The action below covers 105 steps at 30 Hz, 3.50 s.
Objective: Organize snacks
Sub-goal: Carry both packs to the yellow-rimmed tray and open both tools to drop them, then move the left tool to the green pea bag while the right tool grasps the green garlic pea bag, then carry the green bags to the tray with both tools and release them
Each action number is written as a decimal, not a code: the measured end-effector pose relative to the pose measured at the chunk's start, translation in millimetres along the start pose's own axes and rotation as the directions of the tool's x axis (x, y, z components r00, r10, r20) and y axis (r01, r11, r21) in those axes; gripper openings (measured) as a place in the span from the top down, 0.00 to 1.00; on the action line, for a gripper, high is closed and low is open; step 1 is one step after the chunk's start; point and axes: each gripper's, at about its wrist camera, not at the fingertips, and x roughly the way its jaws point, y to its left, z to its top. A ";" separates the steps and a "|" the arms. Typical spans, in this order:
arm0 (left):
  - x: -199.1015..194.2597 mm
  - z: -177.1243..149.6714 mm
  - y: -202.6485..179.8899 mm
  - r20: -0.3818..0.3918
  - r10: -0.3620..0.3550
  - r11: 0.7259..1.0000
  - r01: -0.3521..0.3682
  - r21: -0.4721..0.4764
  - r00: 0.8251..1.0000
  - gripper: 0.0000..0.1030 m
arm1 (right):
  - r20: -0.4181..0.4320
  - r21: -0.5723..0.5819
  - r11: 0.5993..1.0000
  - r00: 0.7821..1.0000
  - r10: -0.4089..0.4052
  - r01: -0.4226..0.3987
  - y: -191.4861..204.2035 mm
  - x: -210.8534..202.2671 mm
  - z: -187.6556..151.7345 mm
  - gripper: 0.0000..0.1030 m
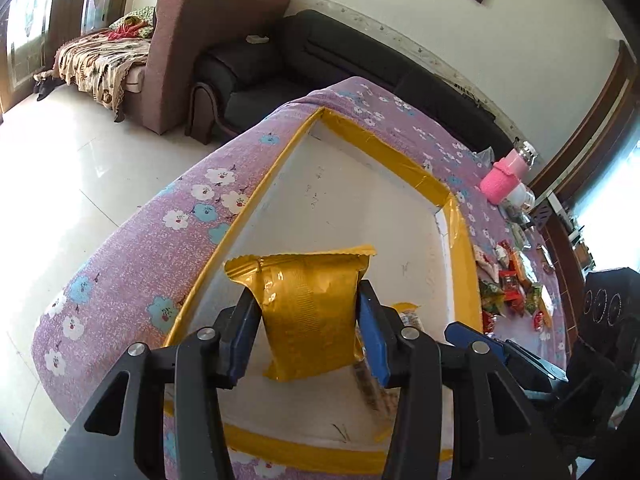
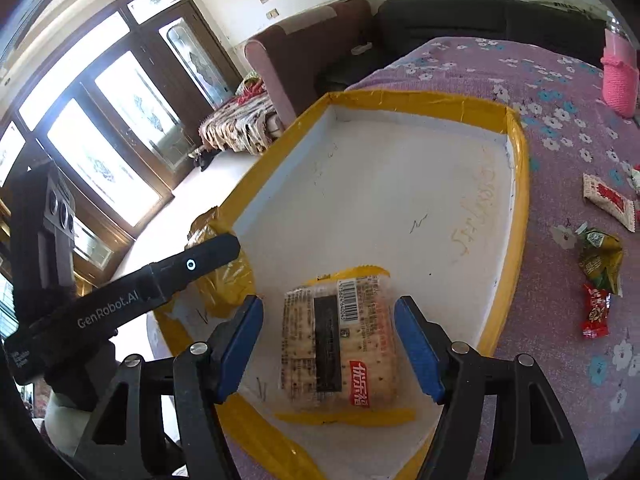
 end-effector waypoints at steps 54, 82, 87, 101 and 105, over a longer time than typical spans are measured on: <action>-49.6 24.0 -254.2 -0.134 -0.344 0.890 0.368 0.269 0.930 0.20 | 0.357 0.421 0.870 0.835 -0.419 0.257 -259.6 -343.2 -10.1 0.25; 124.8 -28.4 -270.8 -0.215 -0.012 0.866 0.118 0.487 0.977 0.51 | 0.092 0.386 0.861 0.915 -0.392 0.330 -335.5 -134.0 -14.7 0.60; 136.8 -26.7 -261.4 -0.175 0.067 0.866 0.029 0.500 0.982 0.42 | 0.118 0.402 0.865 0.920 -0.375 0.301 -333.5 -141.0 -16.8 0.60; 135.6 -40.5 -271.8 -0.192 0.026 0.844 0.081 0.530 0.981 0.63 | 0.195 0.366 0.882 0.902 -0.384 0.296 -315.1 -156.4 -15.3 0.60; 105.9 -31.3 -261.2 -0.197 -0.059 0.873 0.146 0.465 0.979 0.63 | 0.230 0.358 0.895 0.904 -0.361 0.266 -307.7 -161.6 -13.2 0.61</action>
